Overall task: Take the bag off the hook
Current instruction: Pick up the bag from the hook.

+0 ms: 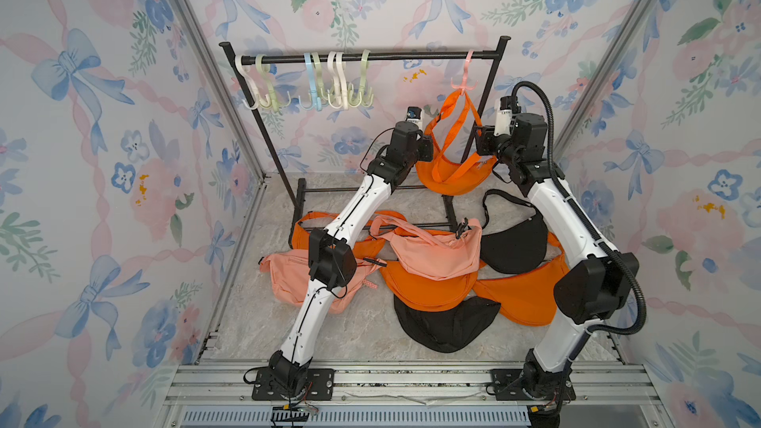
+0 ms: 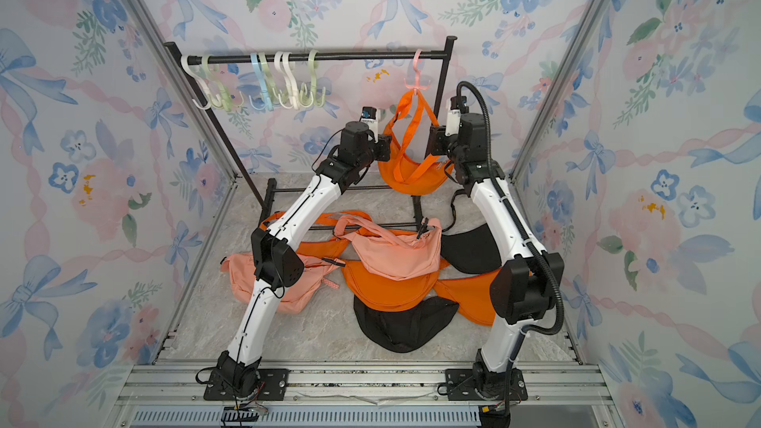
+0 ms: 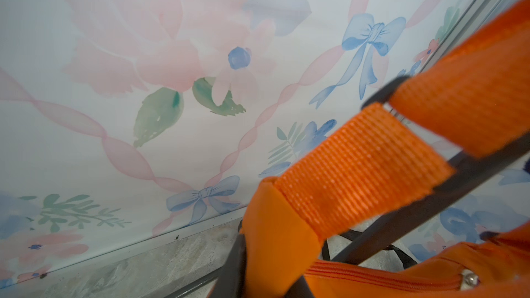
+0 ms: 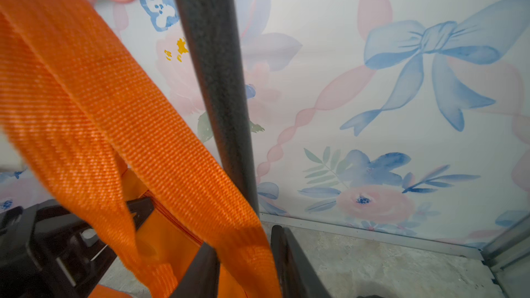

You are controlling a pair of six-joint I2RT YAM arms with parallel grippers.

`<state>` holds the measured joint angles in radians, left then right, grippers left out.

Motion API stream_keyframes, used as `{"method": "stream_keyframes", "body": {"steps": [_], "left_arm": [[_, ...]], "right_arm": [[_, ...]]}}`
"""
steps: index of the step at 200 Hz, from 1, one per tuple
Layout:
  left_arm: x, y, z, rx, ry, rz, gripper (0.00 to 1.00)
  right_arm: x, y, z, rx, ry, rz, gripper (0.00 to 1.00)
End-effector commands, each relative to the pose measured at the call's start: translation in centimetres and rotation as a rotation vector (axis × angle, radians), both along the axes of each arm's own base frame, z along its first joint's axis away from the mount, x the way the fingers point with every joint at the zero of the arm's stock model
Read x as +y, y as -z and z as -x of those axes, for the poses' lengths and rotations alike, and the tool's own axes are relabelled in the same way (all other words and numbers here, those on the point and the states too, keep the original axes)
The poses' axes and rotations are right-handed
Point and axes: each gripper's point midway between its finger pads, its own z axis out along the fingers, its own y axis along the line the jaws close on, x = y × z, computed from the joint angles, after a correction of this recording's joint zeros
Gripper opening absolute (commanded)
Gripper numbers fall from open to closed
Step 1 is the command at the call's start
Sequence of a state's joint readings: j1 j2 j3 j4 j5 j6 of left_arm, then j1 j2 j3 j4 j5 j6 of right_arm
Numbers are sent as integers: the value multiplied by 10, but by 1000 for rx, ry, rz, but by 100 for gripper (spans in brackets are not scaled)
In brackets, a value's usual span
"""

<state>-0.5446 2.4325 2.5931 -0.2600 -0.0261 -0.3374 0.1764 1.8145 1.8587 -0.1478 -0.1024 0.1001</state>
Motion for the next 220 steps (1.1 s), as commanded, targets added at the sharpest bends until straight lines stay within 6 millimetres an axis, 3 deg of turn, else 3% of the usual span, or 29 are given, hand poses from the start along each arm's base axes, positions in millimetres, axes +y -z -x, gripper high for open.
{"method": "stream_keyframes", "body": {"steps": [1,11,29,63,114,135,164,189,220], "left_arm": [[3,-23,0,-46,14,45,6],[4,-27,0,-53,11,48,0],[7,-38,4,-64,10,61,0],[13,-60,13,-79,17,89,0],[29,-116,38,-152,1,128,0],[40,-148,52,-206,-21,148,0],[56,-190,72,-280,-46,180,0],[69,-226,97,-342,-64,198,0],[79,-267,133,-425,-69,203,0]], "right_arm": [[-2,-19,5,-28,-14,-23,23],[-3,-22,8,-31,-13,-24,18],[-3,-25,13,-33,-16,-23,7],[-3,-42,24,-61,-27,-53,0],[5,-125,50,-210,-84,-165,0],[19,-161,63,-279,-120,-180,0],[56,-200,90,-350,-214,-148,0],[83,-216,116,-391,-267,-98,0],[89,-226,140,-421,-290,-112,0]]}}
